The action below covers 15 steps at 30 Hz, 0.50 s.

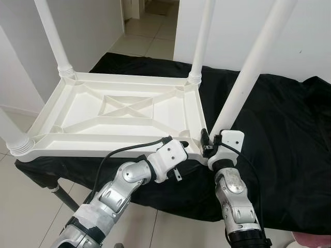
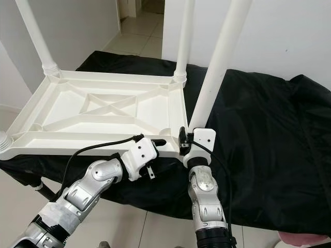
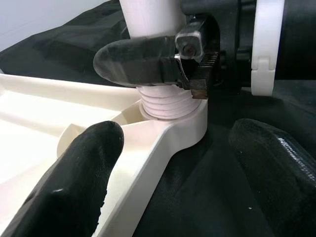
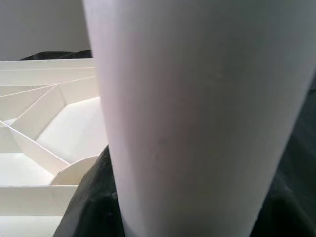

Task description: Building children table

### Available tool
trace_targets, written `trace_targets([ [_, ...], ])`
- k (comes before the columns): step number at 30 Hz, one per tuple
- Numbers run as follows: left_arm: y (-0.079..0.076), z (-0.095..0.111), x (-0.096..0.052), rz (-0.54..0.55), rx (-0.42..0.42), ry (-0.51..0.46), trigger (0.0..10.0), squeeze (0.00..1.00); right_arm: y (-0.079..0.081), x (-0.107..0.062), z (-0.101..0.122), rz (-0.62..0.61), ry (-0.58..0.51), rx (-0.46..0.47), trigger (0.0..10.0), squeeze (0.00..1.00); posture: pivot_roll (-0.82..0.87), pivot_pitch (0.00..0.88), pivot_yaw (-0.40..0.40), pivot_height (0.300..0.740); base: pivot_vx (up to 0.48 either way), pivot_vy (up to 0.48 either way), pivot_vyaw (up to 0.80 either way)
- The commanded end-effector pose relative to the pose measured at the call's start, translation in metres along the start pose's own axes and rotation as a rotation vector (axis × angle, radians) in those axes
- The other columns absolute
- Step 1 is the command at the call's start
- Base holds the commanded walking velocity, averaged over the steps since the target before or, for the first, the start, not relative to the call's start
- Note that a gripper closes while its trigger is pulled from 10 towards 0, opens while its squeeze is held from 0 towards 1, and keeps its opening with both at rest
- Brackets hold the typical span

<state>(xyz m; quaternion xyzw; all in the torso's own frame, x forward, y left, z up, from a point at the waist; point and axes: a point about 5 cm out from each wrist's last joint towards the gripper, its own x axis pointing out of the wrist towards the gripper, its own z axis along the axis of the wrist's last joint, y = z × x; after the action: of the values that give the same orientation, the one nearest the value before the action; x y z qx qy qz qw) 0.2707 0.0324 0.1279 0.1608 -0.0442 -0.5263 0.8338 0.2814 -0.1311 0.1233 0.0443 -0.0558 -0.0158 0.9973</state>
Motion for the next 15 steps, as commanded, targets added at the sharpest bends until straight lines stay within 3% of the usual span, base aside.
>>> trace_targets([
  [1, 0.0, -0.002, -0.001, -0.047, 0.003, 0.013, 10.0, 0.0, 0.004, -0.005, -0.01, -0.055, 0.061, 0.091, 10.0, 1.0, -0.06, 0.0, -0.016, 0.74, 0.0, 0.0, 0.0],
  [6, 0.003, -0.003, -0.002, -0.037, 0.012, 0.017, 10.0, 0.0, 0.001, -0.002, -0.007, -0.058, 0.045, 0.105, 10.0, 1.0, -0.06, 0.0, -0.021, 0.74, 0.0, 0.0, 0.0],
  [12, 0.003, -0.004, -0.003, -0.059, -0.029, 0.029, 10.0, 0.0, -0.007, -0.002, -0.009, 0.028, 0.01, 0.06, 10.0, 1.0, -0.05, 0.0, -0.032, 0.74, 0.0, 0.0, 0.0],
  [13, 0.002, -0.005, -0.004, -0.063, -0.026, 0.03, 10.0, 0.0, -0.009, -0.003, -0.009, 0.057, 0.008, 0.052, 10.0, 0.11, -0.05, 0.0, -0.032, 0.74, 0.0, 0.0, 0.0],
  [14, 0.001, -0.005, -0.005, -0.068, -0.027, 0.03, 10.0, 0.0, -0.011, -0.005, -0.009, 0.087, 0.001, 0.053, 10.0, 0.0, -0.05, 0.0, -0.032, 0.74, 0.0, 0.0, 0.0],
  [15, -0.001, -0.006, -0.005, -0.081, -0.058, 0.032, 10.0, 0.0, -0.013, -0.006, -0.008, 0.126, -0.01, 0.046, 10.0, 0.0, -0.06, 0.0, -0.031, 0.74, 0.0, 0.0, 0.0],
])
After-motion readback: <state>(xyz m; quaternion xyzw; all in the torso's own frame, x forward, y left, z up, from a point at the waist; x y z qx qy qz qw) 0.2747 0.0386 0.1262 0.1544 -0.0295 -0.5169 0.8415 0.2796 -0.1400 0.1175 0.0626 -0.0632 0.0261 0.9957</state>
